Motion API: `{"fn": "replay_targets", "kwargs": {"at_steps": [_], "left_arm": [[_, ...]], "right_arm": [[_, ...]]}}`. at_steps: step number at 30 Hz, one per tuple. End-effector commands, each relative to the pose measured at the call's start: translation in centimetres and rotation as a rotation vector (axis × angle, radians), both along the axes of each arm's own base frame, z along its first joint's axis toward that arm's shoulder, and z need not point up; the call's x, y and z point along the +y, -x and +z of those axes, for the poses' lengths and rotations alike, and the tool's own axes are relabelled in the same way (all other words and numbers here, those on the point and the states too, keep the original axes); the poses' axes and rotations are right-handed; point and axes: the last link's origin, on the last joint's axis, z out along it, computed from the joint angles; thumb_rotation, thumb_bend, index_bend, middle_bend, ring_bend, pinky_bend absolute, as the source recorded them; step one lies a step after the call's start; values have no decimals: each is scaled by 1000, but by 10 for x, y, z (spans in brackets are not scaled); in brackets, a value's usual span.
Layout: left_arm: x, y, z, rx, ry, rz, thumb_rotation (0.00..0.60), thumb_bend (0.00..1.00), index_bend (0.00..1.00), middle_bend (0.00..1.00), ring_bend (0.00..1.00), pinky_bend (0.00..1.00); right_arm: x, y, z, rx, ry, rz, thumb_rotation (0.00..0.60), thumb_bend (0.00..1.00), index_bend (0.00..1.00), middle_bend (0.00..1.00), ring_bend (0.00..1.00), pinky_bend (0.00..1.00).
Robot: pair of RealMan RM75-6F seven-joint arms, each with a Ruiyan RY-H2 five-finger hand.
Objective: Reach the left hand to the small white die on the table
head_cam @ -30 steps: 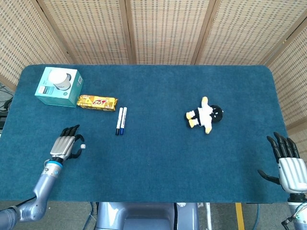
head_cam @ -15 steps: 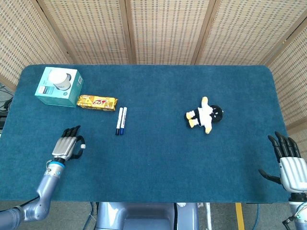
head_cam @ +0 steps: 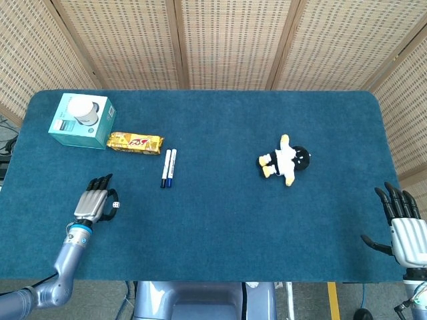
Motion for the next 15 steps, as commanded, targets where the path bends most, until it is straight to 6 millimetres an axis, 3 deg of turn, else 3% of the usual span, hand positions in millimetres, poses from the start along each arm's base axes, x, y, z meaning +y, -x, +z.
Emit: {"fn": "replay_targets", "kwargs": {"at_steps": [1, 4, 10, 15], "left_arm": [[0, -6, 8, -29, -21, -15, 600, 410, 534, 0, 0, 0], [1, -20, 25, -87, -56, -52, 600, 408, 541, 0, 0, 0], [4, -74, 65, -198, -143, -205, 600, 407, 545, 0, 0, 0], [5, -111, 82, -296, -220, -319, 600, 404, 545, 0, 0, 0]], "right_arm": [[0, 0, 0, 0, 0, 1, 600, 134, 0, 0, 0, 0], [0, 0, 0, 0, -2, 0, 600, 134, 0, 0, 0, 0], [1, -2, -1, 2, -3, 5, 600, 132, 0, 0, 0, 0], [1, -2, -1, 1, -1, 3, 600, 133, 0, 0, 0, 0]]}}
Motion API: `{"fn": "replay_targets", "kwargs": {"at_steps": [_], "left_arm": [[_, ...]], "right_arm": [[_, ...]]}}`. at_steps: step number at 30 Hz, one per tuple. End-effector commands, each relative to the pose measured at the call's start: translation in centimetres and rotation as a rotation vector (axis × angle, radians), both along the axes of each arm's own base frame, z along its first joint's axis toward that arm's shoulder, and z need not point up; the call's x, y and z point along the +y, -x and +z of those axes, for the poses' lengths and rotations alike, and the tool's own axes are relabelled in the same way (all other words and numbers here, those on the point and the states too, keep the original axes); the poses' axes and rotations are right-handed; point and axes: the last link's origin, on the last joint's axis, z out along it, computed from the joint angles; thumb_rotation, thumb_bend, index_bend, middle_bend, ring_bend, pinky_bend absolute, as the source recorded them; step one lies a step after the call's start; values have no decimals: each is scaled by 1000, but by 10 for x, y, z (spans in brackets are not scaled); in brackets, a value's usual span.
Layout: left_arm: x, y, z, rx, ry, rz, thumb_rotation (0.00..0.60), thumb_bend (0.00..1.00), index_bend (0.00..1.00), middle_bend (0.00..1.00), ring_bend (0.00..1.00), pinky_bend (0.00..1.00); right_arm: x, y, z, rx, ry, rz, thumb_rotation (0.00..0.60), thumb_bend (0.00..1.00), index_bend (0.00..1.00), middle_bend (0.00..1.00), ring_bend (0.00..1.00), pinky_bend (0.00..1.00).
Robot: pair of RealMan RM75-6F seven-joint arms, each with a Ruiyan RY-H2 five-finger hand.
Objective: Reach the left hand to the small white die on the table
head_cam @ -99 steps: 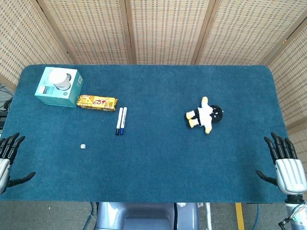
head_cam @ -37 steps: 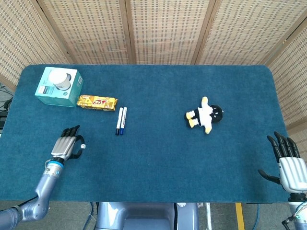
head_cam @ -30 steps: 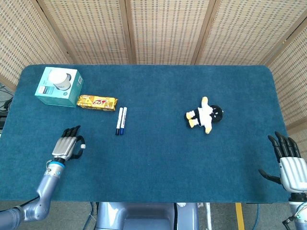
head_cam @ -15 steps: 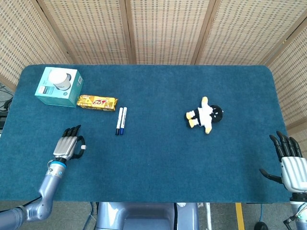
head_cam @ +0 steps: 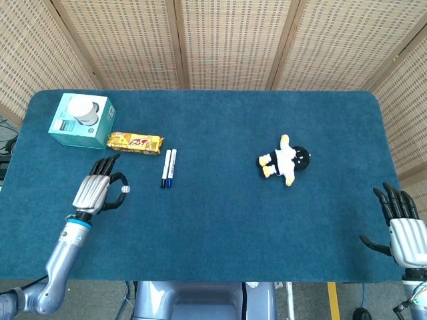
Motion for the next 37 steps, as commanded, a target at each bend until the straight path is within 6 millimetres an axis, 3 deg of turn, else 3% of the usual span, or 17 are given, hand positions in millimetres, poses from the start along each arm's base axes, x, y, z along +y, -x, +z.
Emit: {"fn": "replay_targets", "kwargs": {"at_steps": [1, 4, 6, 9, 16, 22, 24, 27, 29, 37], "left_arm": [[3, -29, 20, -75, -78, -91, 600, 400, 545, 0, 0, 0], [2, -38, 23, -73, -83, -109, 600, 383, 461, 0, 0, 0], [2, -43, 24, -64, -82, -116, 600, 371, 281, 0, 0, 0], [1, -47, 25, -56, -83, -117, 600, 366, 117, 0, 0, 0], [-1, -40, 31, -35, -81, -87, 600, 364, 74, 0, 0, 0], [-12, -5, 52, -25, -125, -60, 600, 348, 26, 0, 0, 0], [-21, 14, 60, -17, -138, -46, 600, 273, 5, 0, 0, 0], [-38, 44, 73, 18, -149, -15, 600, 69, 0, 0, 0, 0], [-50, 59, 79, 35, -157, 6, 600, 11, 0, 0, 0, 0], [-96, 103, 91, 116, -167, 83, 600, 0, 0, 0, 0, 0]], "right_arm": [[0, 0, 0, -2, 1, -1, 600, 135, 0, 0, 0, 0], [-1, 1, 0, -3, -1, -2, 600, 133, 0, 0, 0, 0], [-1, 1, 0, -1, -4, -2, 600, 132, 0, 0, 0, 0], [-1, 0, 0, -1, -4, -1, 600, 132, 0, 0, 0, 0], [-1, 0, -1, -2, -9, -1, 600, 132, 0, 0, 0, 0], [-1, 0, -1, 0, -8, -2, 600, 132, 0, 0, 0, 0], [-1, 0, -2, 0, -9, -3, 600, 131, 0, 0, 0, 0], [-1, -1, -2, 2, -9, -4, 600, 132, 0, 0, 0, 0], [-1, -1, -2, 3, -8, -3, 600, 133, 0, 0, 0, 0], [0, -3, -4, 8, -12, 2, 600, 131, 0, 0, 0, 0]]}}
